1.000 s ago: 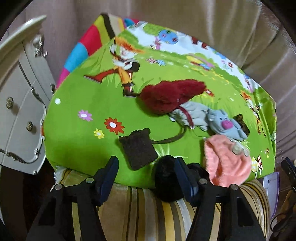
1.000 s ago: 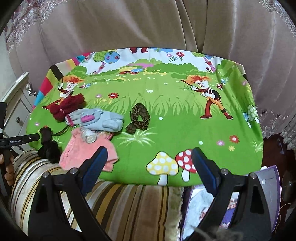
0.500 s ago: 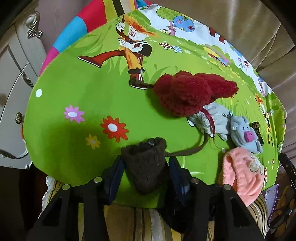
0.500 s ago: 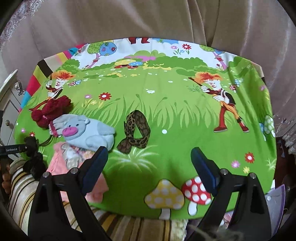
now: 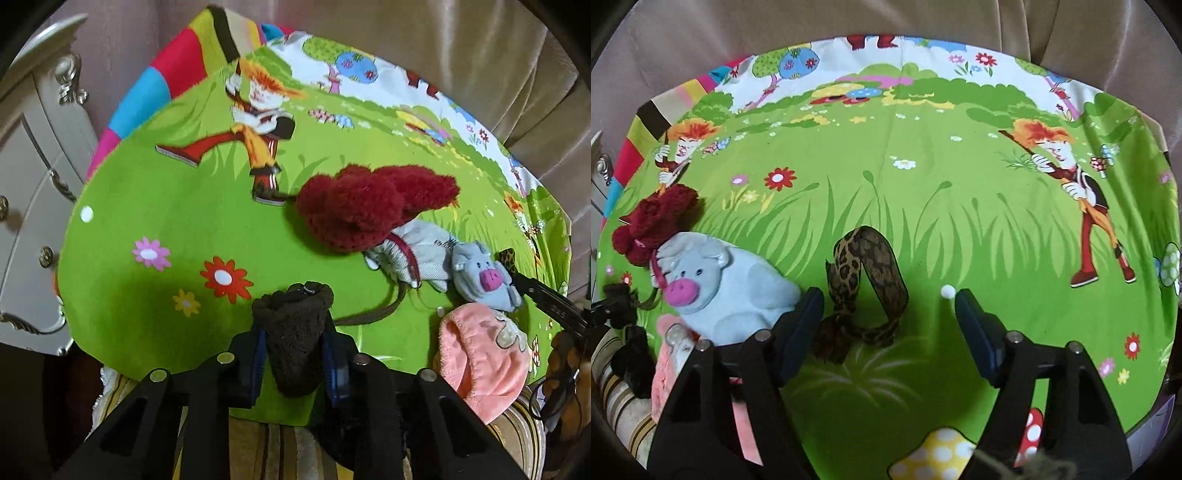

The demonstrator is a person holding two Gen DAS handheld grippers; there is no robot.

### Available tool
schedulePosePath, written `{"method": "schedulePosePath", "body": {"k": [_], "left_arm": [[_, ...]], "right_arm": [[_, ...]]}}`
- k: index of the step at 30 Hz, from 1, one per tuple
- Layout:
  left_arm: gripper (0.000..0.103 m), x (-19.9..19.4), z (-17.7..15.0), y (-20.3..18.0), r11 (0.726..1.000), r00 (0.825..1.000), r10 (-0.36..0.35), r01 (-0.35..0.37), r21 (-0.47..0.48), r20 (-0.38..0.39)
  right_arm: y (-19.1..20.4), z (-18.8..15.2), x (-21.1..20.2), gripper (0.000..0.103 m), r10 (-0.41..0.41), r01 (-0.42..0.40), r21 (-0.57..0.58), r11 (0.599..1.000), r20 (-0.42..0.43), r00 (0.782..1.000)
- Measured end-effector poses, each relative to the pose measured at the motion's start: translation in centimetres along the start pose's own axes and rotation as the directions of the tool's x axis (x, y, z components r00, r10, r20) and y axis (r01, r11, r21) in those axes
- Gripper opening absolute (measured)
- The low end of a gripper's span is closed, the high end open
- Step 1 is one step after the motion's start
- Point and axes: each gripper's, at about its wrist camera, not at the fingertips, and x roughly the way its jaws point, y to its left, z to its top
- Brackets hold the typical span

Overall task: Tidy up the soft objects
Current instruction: 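Grasp the brown knit pouch with the left tool while the right tool grasps the leopard scarf, then lift and carry the pouch and leopard scarf with both tools toward the box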

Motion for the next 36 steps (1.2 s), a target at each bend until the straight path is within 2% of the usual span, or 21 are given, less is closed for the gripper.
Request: {"method": "schedulePosePath", "body": {"k": [7,9,11,14,23,36], "left_arm": [[0.027,-1.5,-0.1,-0.6,1.000,0.997,-0.014,0.013,0.019,0.081],[0.027,-1.8,0.0,-0.9,0.999,0.995,-0.021,0.019,0.026,0.100],[0.027,-2.1,-0.1,-1.1,0.999,0.994,-0.027,0.024,0.032,0.108],[0.027,-2.5,-0.3,-1.3,0.999,0.992,-0.033,0.030,0.029,0.118],[0.027,-4.4,-1.1,-2.4,0.997,0.985,-0.066,0.061,0.039,0.162],[0.027,-7.1,-3.5,-5.9,0.988,0.972,-0.138,0.121,0.094,0.192]], "right_arm": [[0.4,0.4,1.7,0.053,0.029,-0.029,-0.011,1.000,-0.029,0.999],[0.6,0.4,1.6,0.035,0.047,-0.048,-0.021,0.999,-0.025,0.999],[1.1,0.3,1.3,0.023,0.033,-0.034,-0.043,0.998,-0.016,0.999],[0.9,0.1,1.0,0.016,0.037,-0.037,-0.033,0.999,-0.010,0.999],[0.5,-0.7,-1.8,0.013,0.048,-0.047,-0.009,0.999,0.034,0.998],[1.5,-4.7,-9.3,0.013,0.054,-0.053,-0.010,0.999,0.128,0.990]]}}
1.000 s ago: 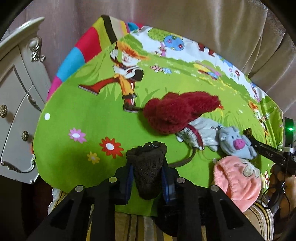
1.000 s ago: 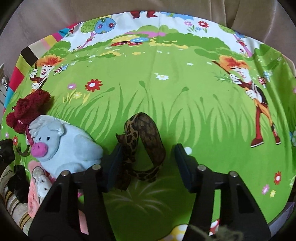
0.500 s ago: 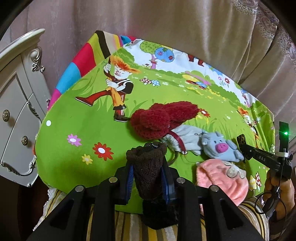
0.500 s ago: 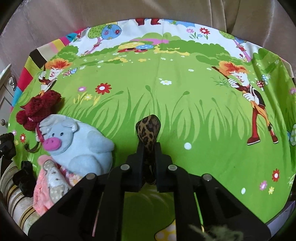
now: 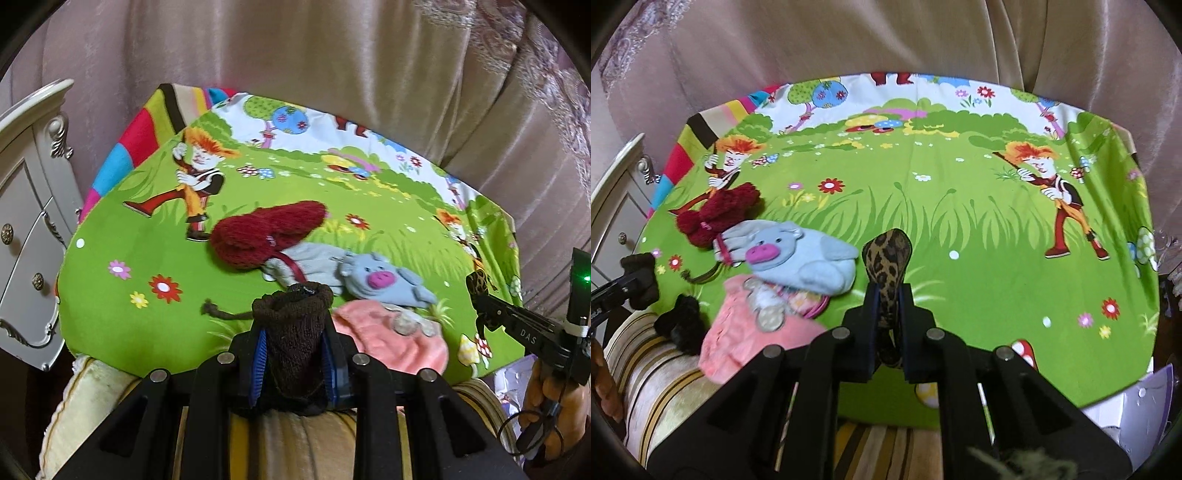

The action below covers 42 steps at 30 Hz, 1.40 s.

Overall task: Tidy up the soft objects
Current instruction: 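Lift and carry the pouch and leopard scarf with both tools toward the box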

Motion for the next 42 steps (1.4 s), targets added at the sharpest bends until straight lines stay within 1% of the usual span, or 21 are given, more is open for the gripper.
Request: {"method": "schedulePosePath", "body": {"k": [8,16,20,25,32,36,42], "left_arm": [[0.027,-1.2,-1.0,-3.4,0.997,0.999,-0.046,0.046,0.055,0.009],[0.027,-2.3,-2.5,-7.4,0.987,0.995,-0.104,0.103,0.125,0.001],[0.027,-2.8,-3.6,-10.1,0.976,0.991,-0.134,0.134,0.173,-0.010],[0.027,-3.4,-5.0,-13.4,0.956,0.984,-0.176,0.178,0.233,-0.030],[0.027,-3.9,-6.9,-18.2,0.921,0.971,-0.229,0.240,0.306,-0.072],[0.027,-4.0,-8.1,-21.1,0.891,0.959,-0.264,0.285,0.354,-0.106],[0.027,-3.9,-9.7,-24.8,0.847,0.939,-0.302,0.344,0.404,-0.166]], "right_arm": [[0.6,-2.5,-3.9,0.013,-0.024,0.025,-0.020,0.999,0.043,0.999],[-0.7,-5.2,-7.5,0.013,-0.042,0.042,0.006,0.999,0.067,0.997],[-1.8,-6.6,-9.3,0.013,-0.056,0.054,0.030,0.998,0.077,0.995],[-3.7,-8.2,-11.7,0.013,-0.087,0.081,0.069,0.994,0.098,0.991],[-7.0,-9.9,-14.9,0.013,-0.142,0.125,0.128,0.984,0.131,0.981],[-9.4,-11.1,-16.5,0.013,-0.187,0.163,0.168,0.972,0.138,0.973],[-12.3,-12.8,-18.0,0.013,-0.231,0.199,0.219,0.955,0.132,0.964]]}}
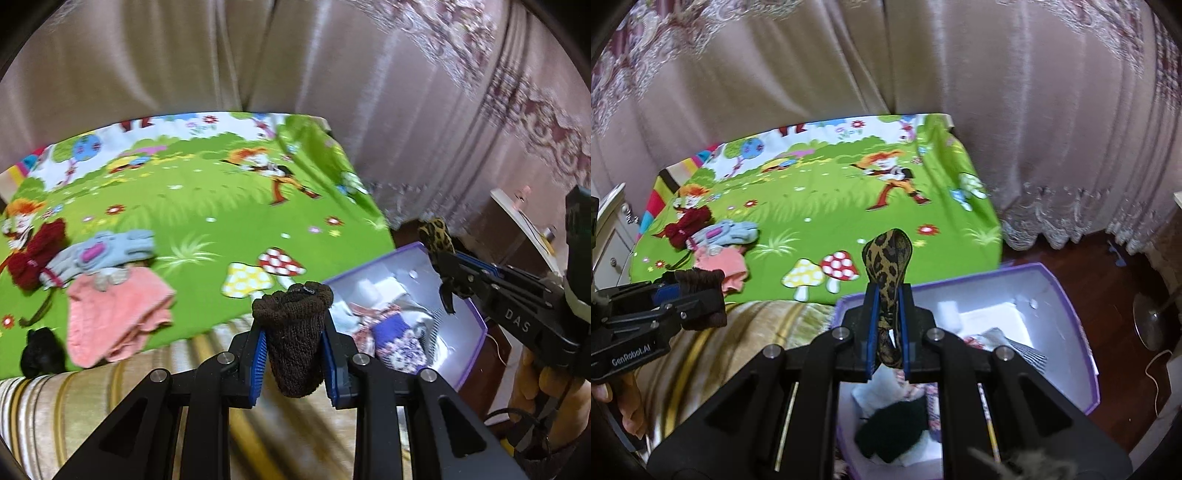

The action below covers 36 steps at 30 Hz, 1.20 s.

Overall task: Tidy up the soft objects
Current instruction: 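Lift and carry the pouch and leopard scarf with both tools toward the box, then open both tools over the box to drop the pouch and scarf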

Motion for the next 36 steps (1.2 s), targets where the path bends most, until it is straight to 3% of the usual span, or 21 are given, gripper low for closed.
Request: {"method": "schedulePosePath", "body": {"k": [12,15,18,25,28,31,33,36], "left_arm": [[0.027,1.7,-0.9,-6.4,0.983,0.988,-0.137,0.145,0.109,-0.074],[0.036,1.9,-0.9,-7.4,0.972,0.978,-0.189,0.199,0.124,-0.085],[0.048,1.9,-0.9,-7.6,0.972,0.980,-0.183,0.192,0.132,-0.079],[0.052,1.5,-0.3,-6.3,0.981,0.984,-0.167,0.171,0.090,-0.054],[0.052,1.5,-0.3,-5.9,0.983,0.985,-0.162,0.166,0.074,-0.050],[0.052,1.4,-0.3,-5.7,0.984,0.986,-0.160,0.163,0.072,-0.049],[0.052,1.2,-0.3,-5.6,0.984,0.986,-0.158,0.161,0.073,-0.046],[0.052,1.1,-0.3,-5.3,0.985,0.987,-0.155,0.158,0.071,-0.042]], "right_arm": [[-3.6,-1.6,-1.8,0.013,-0.030,0.030,0.043,0.999,-0.003,1.000],[-3.8,-1.5,-2.1,0.014,-0.024,0.023,0.047,0.999,0.007,1.000],[-3.7,-1.4,-2.1,0.014,-0.037,0.037,0.039,0.999,0.006,0.999],[-3.5,-1.7,-1.6,0.015,-0.021,0.022,0.048,0.999,-0.010,1.000],[-3.2,-1.6,-1.7,0.022,-0.015,0.015,0.034,0.999,-0.009,1.000],[-2.9,-1.6,-1.7,0.039,-0.011,0.011,0.030,0.999,-0.003,1.000],[-2.8,-1.5,-1.8,0.057,-0.006,0.006,0.031,0.999,0.004,1.000],[-2.4,-1.3,-2.2,0.060,0.002,-0.002,0.020,1.000,0.018,1.000]]}}
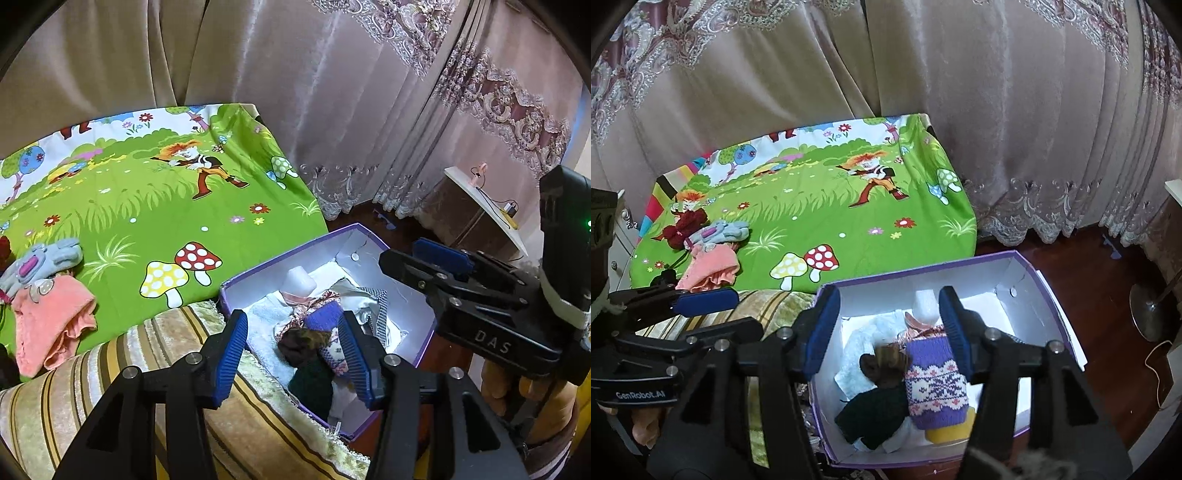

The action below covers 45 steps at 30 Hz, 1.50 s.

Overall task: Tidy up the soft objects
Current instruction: 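Open both tools over the box to drop the pouch and scarf, then move both open tools back over the soft items on the bed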

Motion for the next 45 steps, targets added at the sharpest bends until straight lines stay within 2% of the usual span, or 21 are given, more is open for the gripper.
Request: {"method": "schedulePosePath", "body": {"k": [9,22,35,45], "left_arm": [[0.052,-1.3,0.2,1.9,0.999,0.999,0.028,-0.027,-0.034,0.030],[0.053,-4.7,-0.8,8.9,0.981,0.992,0.113,-0.102,-0.166,0.062],[0.053,-9.0,-3.7,17.0,0.931,0.969,0.241,-0.214,-0.296,0.057],[0.053,-11.5,-6.1,22.9,0.878,0.950,0.311,-0.285,-0.385,0.005]], "right_arm": [[1.7,0.5,0.3,0.060,0.032,-0.032,-0.028,0.999,-0.009,0.999],[6.8,1.4,1.0,0.060,0.108,-0.112,-0.114,0.987,-0.037,0.993],[12.2,1.7,2.2,0.061,0.176,-0.187,-0.191,0.964,-0.073,0.982],[15.4,1.7,3.5,0.062,0.223,-0.242,-0.235,0.941,-0.105,0.969]]}}
